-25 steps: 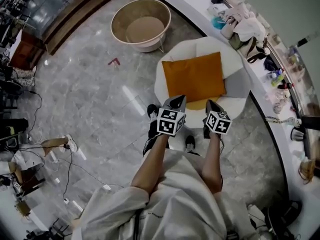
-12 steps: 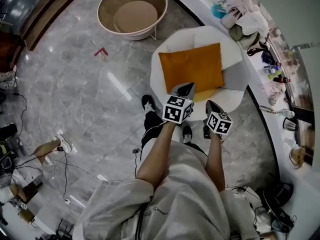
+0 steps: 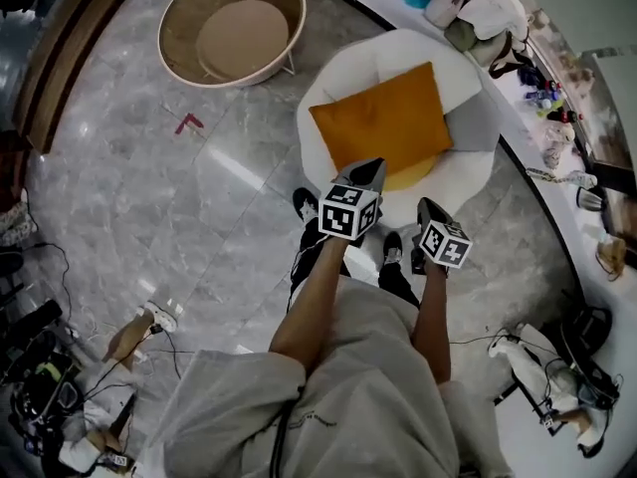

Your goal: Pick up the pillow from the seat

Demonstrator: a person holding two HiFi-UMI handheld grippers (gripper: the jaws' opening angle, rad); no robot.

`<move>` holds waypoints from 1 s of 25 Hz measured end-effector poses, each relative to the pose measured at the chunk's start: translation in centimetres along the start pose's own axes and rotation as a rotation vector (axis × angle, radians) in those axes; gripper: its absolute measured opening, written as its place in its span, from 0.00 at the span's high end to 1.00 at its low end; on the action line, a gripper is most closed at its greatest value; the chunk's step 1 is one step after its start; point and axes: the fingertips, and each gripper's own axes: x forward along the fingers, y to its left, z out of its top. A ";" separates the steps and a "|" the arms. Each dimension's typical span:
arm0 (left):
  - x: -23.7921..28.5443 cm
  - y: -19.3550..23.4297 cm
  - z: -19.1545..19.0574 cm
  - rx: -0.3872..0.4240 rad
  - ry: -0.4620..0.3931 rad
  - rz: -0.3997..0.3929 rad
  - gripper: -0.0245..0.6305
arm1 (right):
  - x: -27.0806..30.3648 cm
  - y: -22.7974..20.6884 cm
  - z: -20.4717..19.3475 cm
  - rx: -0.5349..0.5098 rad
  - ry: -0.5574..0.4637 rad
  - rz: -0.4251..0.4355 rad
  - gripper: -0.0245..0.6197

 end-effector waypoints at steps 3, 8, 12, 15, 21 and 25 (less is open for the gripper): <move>1.0 1.8 -0.5 -0.037 0.068 -0.045 0.95 | 0.3 -0.4 -1.1 0.083 0.012 -0.064 0.95; 2.9 5.3 -2.4 0.007 0.217 -0.051 0.95 | -0.2 -2.2 -3.8 0.233 -0.025 -0.245 0.95; 5.3 5.6 -4.5 0.061 0.335 -0.100 0.95 | -2.0 -4.7 -7.9 0.325 -0.008 -0.410 0.95; 7.2 4.9 -5.0 0.132 0.391 -0.142 0.95 | -2.6 -5.6 -9.7 0.439 -0.046 -0.446 0.95; 9.8 3.4 -6.0 0.254 0.479 -0.171 0.95 | -4.3 -7.5 -13.7 0.534 -0.055 -0.578 0.95; 10.5 3.0 -6.8 0.315 0.520 -0.161 0.95 | -3.9 -9.0 -15.4 0.614 -0.078 -0.586 0.95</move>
